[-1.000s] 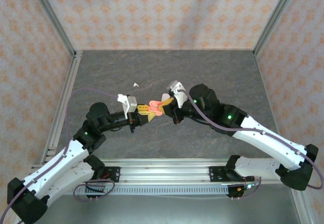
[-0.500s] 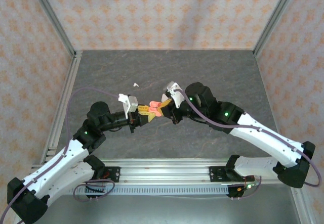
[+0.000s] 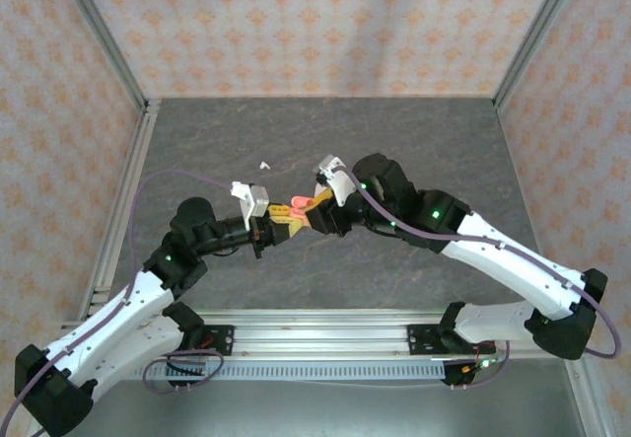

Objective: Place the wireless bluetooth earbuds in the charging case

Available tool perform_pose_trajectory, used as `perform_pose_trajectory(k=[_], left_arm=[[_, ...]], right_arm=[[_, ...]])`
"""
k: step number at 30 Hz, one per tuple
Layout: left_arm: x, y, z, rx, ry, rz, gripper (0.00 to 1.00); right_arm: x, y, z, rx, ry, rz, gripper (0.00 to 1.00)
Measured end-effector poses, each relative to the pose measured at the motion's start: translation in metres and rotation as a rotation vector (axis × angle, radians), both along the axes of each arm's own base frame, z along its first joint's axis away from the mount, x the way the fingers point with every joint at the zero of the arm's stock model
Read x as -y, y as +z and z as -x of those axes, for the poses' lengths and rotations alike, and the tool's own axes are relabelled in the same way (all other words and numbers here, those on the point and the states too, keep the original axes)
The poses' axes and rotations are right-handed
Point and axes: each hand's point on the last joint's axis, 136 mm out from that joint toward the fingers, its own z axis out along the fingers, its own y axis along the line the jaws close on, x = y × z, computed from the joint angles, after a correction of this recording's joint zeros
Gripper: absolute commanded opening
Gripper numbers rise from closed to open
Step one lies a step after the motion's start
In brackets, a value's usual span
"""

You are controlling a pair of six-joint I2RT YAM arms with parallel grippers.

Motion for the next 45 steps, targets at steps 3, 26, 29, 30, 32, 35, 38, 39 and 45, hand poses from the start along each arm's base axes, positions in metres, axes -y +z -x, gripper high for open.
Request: perform_pose_trajectory(k=[3, 26, 29, 30, 32, 35, 38, 39, 45], left_arm=[[0.000, 0.001, -0.001, 0.002, 0.006, 0.001, 0.00], [-0.011, 0.003, -0.014, 0.045, 0.114, 0.013, 0.00], [-0.014, -0.002, -0.019, 0.045, 0.147, 0.002, 0.00], [-0.014, -0.003, -0.020, 0.049, 0.156, -0.001, 0.00], [-0.016, -0.004, -0.022, 0.055, 0.167, -0.009, 0.00], [-0.017, -0.005, -0.024, 0.061, 0.180, -0.013, 0.00], [-0.017, -0.007, -0.025, 0.065, 0.184, -0.024, 0.00], [-0.018, -0.008, -0.025, 0.063, 0.188, -0.032, 0.00], [-0.019, -0.015, -0.027, 0.066, 0.199, -0.064, 0.00]], right_arm=[[-0.003, 0.002, -0.001, -0.017, -0.005, 0.000, 0.46], [0.019, 0.035, -0.012, -0.176, -0.271, -0.167, 0.46], [0.023, 0.030, -0.016, -0.230, -0.336, -0.173, 0.44], [0.024, 0.026, -0.017, -0.247, -0.356, -0.169, 0.44], [0.022, 0.018, -0.021, -0.284, -0.391, -0.151, 0.44], [0.016, 0.003, -0.028, -0.327, -0.431, -0.115, 0.44], [0.011, -0.010, -0.033, -0.362, -0.457, -0.074, 0.44], [0.010, -0.012, -0.034, -0.371, -0.462, -0.065, 0.44], [0.003, -0.012, -0.038, -0.393, -0.476, -0.051, 0.44]])
